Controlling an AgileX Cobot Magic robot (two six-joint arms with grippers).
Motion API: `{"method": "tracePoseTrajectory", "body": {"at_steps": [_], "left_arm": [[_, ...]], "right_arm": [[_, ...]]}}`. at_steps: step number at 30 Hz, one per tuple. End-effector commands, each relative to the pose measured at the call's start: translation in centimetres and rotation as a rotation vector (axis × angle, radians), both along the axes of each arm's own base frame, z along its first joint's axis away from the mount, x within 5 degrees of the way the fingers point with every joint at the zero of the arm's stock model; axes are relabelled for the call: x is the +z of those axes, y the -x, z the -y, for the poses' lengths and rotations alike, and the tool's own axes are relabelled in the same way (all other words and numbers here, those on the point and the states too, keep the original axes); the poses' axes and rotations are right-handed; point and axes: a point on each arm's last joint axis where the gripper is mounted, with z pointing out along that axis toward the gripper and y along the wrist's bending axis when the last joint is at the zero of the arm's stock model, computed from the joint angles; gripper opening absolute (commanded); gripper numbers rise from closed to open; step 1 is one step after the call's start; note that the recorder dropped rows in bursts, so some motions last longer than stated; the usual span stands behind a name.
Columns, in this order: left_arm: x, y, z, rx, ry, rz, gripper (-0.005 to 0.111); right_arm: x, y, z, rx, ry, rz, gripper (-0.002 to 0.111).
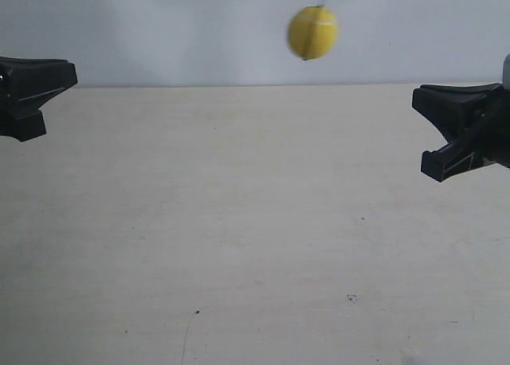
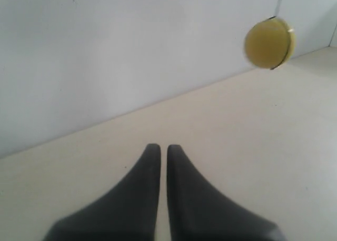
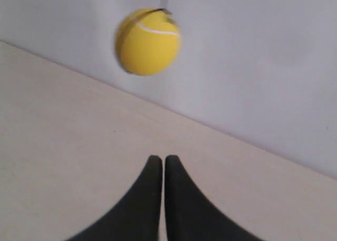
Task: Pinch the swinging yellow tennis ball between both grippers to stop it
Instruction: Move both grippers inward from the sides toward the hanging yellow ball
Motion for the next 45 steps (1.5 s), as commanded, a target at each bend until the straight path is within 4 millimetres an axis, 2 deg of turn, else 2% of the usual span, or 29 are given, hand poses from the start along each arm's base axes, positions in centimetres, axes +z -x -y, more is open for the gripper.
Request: {"method": "tracePoseTrajectory", "body": {"at_steps": [1,9,18,28,37,40,45], "left_arm": [[0.3,-1.1,0.3,-0.06,0.007,0.023,0.005],[-0.3,-2.2,0.4,-0.096,-0.009,0.01,0.005],[0.5,-2.9,0.4,-0.101,-0.01,0.042,0.005],[0.5,-3.1,0.4,-0.108,-0.024,0.073,0.005],[-0.4,-4.4,0.1,-0.09,-0.031,0.073,0.005],[-0.6,-4.9,0.1,-0.091,-0.032,0.07,0.005],[-0.4,-5.3,0.0,-0.091,-0.037,0.082,0.005]], "right_arm": [[0.5,-0.1,-0.1,0.018,-0.015,0.04,0.0],[1.6,-0.9,-0.2,0.028,-0.002,0.079,0.0],[3.0,-2.0,0.0,0.005,0.041,0.12,0.0],[3.5,-2.5,0.4,-0.05,0.083,0.173,0.0],[3.5,-2.8,0.8,-0.103,0.085,0.184,0.0],[3.1,-3.8,0.9,-0.115,0.086,0.165,0.0],[1.7,-6.7,0.6,-0.075,0.072,0.118,0.0]]}}
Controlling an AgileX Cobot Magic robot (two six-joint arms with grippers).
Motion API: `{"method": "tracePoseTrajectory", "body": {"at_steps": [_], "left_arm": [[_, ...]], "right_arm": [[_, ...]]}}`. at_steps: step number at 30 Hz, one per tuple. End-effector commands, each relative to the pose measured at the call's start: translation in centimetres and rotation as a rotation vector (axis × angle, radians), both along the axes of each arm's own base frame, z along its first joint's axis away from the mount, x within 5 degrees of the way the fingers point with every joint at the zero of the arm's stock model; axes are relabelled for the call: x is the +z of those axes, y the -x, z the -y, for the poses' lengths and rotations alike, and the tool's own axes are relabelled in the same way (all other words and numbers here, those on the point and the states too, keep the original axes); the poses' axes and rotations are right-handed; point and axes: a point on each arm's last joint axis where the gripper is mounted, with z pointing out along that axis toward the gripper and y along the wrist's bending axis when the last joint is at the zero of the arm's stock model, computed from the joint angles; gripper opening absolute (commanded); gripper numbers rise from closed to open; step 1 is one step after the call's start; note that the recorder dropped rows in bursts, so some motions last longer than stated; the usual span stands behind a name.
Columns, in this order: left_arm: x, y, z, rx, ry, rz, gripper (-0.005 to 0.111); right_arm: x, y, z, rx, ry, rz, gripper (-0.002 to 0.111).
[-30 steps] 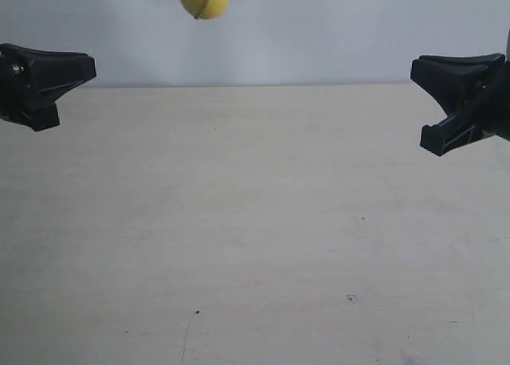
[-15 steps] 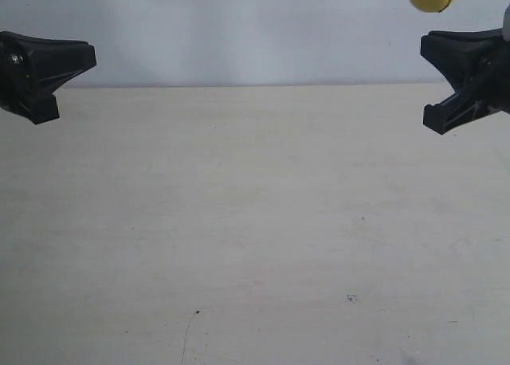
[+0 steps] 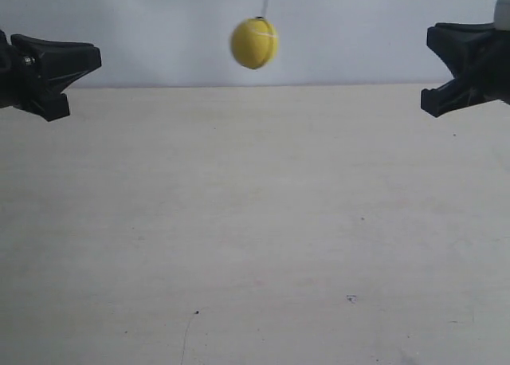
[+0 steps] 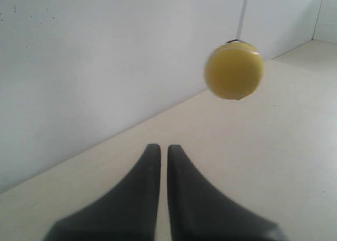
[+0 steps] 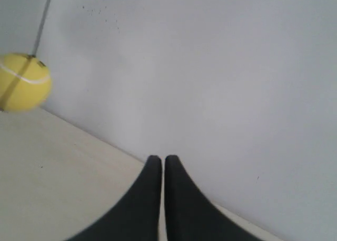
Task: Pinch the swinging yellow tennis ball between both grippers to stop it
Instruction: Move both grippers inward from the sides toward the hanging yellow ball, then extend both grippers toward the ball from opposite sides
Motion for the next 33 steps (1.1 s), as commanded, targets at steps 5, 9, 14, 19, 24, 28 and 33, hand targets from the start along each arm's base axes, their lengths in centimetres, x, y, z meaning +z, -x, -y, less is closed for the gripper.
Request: {"method": "tracePoseTrajectory", "body": {"at_steps": [5,9,14,19,24,28,33], "left_arm": [[1.2,-1.0,-0.2,0.009,-0.019,0.056,0.005],[1.9,-1.5,-0.3,0.017,-0.033,0.084,0.005],[1.8,-2.7,-0.4,0.021,-0.034,0.087,0.005],[0.2,-4.3,0.6,-0.027,-0.052,0.046,0.005],[-1.0,-5.4,2.2,-0.084,-0.059,0.02,0.005],[-1.2,-5.9,3.2,-0.113,-0.063,0.023,0.005],[-1.2,-6.8,3.0,-0.089,-0.087,0.021,0.005]], "right_arm": [[-1.1,-3.8,-0.7,0.085,0.006,-0.044,0.0],[-0.5,-4.9,-0.7,0.087,0.024,-0.025,0.0],[-0.2,-5.7,-0.7,0.088,0.041,-0.016,0.0],[-1.3,-6.2,-0.7,0.089,0.074,-0.025,0.0],[-1.9,-7.0,-0.6,0.079,0.07,-0.043,0.0],[-2.8,-7.9,-0.8,0.092,0.07,-0.069,0.0],[-3.9,-8.6,-0.9,0.105,0.056,-0.084,0.0]]}}
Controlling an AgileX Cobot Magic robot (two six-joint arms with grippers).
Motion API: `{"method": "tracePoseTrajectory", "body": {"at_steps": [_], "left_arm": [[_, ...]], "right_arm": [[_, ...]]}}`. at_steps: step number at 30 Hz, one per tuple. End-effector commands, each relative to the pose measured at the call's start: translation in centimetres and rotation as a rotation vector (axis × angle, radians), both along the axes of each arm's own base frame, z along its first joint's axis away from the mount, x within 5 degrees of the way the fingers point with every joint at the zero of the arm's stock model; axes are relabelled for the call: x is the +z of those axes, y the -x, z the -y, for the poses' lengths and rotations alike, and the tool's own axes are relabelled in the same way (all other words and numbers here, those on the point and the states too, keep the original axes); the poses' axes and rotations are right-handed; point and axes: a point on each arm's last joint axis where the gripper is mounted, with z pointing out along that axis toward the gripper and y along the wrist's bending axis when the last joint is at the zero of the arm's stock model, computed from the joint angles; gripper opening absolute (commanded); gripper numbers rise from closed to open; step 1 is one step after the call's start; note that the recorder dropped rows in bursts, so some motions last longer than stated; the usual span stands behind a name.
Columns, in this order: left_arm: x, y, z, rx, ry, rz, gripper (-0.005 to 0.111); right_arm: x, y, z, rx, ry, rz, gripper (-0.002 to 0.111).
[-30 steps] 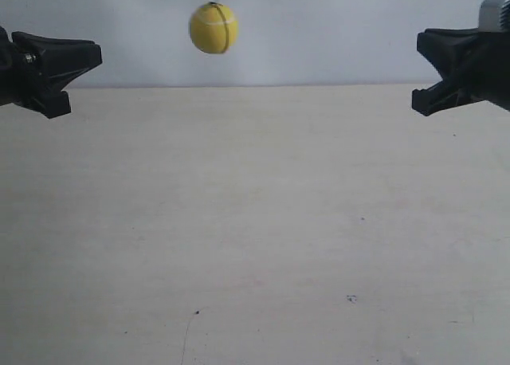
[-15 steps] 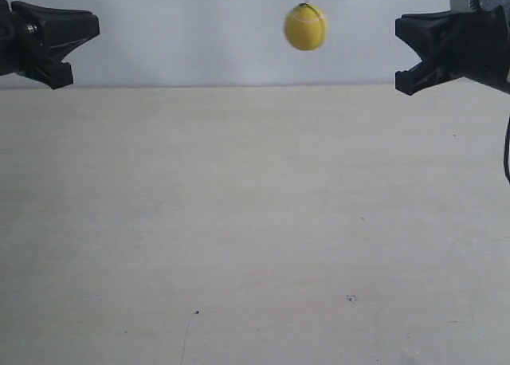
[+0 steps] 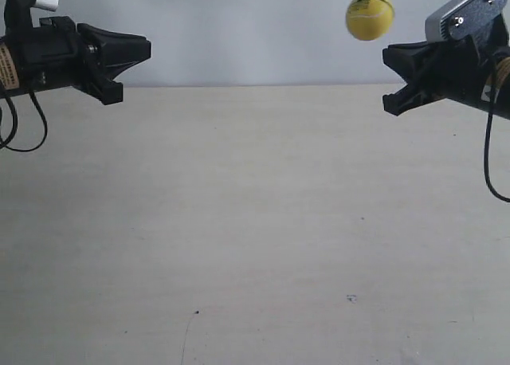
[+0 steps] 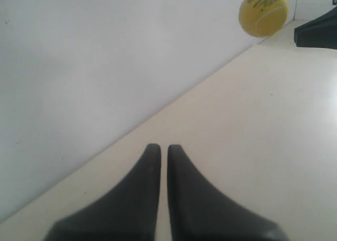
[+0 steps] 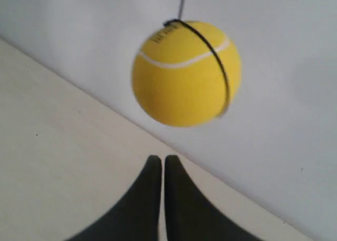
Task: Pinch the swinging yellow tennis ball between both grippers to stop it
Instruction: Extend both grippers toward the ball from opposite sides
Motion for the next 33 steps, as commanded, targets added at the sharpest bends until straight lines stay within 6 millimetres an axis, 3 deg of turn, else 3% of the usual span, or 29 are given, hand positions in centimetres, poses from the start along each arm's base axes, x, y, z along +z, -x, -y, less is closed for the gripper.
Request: {"method": "tracePoseTrajectory", "body": {"at_steps": [1,7,13,19,27,33], "left_arm": [[0.3,-0.8,0.0,0.02,-0.016,0.009,0.005],[-0.1,-1.7,0.2,0.0,0.002,0.015,0.005],[-0.5,-2.4,0.5,-0.043,0.034,0.029,0.005],[0.5,-3.5,1.0,-0.067,0.034,0.08,0.005],[1.2,-3.6,3.5,-0.114,-0.006,0.1,0.005],[1.0,-3.5,4.3,-0.122,-0.022,0.094,0.005]], "right_arm": [[0.4,-0.2,-0.2,0.022,-0.03,0.025,0.0],[1.1,-0.6,-1.8,0.074,-0.027,0.063,0.0],[1.5,-2.1,-5.0,0.136,0.004,0.084,0.0],[2.4,-2.9,-4.9,0.096,0.046,0.151,0.0],[2.4,-3.1,-4.7,0.073,0.05,0.145,0.0],[2.4,-3.0,-4.7,0.077,0.047,0.134,0.0]]}}
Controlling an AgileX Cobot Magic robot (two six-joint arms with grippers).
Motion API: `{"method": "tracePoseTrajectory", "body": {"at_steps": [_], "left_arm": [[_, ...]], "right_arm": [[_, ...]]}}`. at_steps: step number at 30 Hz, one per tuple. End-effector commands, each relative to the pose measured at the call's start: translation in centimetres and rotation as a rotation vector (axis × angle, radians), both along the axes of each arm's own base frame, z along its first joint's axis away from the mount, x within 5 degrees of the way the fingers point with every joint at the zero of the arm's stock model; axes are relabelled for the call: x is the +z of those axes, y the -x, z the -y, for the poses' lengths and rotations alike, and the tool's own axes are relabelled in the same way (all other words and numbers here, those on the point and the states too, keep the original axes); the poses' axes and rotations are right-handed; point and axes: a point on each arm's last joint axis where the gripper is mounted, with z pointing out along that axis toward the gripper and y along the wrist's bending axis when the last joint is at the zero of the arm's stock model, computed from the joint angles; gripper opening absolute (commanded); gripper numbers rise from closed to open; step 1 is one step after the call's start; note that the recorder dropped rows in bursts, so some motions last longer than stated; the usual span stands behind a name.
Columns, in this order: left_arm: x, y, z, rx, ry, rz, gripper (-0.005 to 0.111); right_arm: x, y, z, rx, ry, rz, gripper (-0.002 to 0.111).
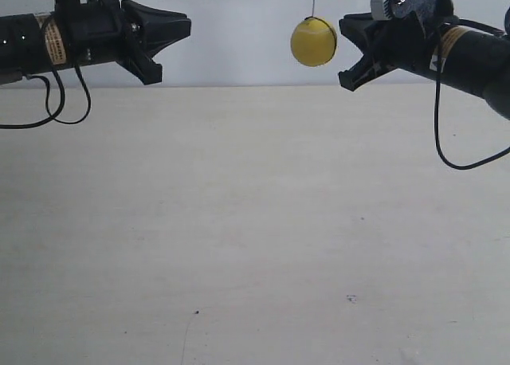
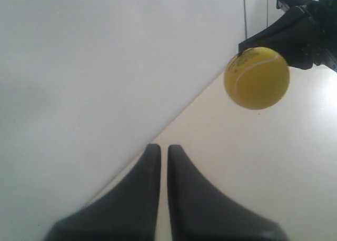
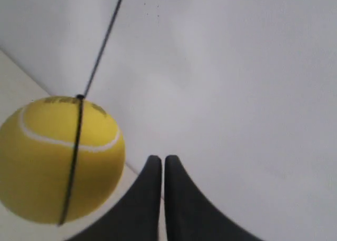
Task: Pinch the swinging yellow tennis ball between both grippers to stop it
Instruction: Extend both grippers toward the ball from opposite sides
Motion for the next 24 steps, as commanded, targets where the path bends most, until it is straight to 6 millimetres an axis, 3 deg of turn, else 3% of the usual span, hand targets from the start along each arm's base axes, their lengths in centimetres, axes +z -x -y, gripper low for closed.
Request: {"method": "tracePoseTrajectory", "body": {"at_steps": [1,10,17,24], "left_arm": [[-0.1,0.0,0.6,-0.006,-0.011,-0.002,0.005],[-0.1,0.4,1.0,-0.059,-0.008,-0.016,0.005],[0.1,0.5,1.1,-0.076,0.004,-0.006,0.005],[-1.1,-1.9,2.3,-0.146,0.014,-0.058,0.005]], "right_arm": [[0.1,0.0,0.0,0.008,-0.004,-0.003,0.0],[-0.6,0.0,-0.4,0.049,-0.006,-0.017,0.0],[-2.6,-1.8,-0.7,0.068,0.051,-0.065,0.0],[-2.7,-2.1,-1.0,0.097,0.05,-0.079,0.0]]}}
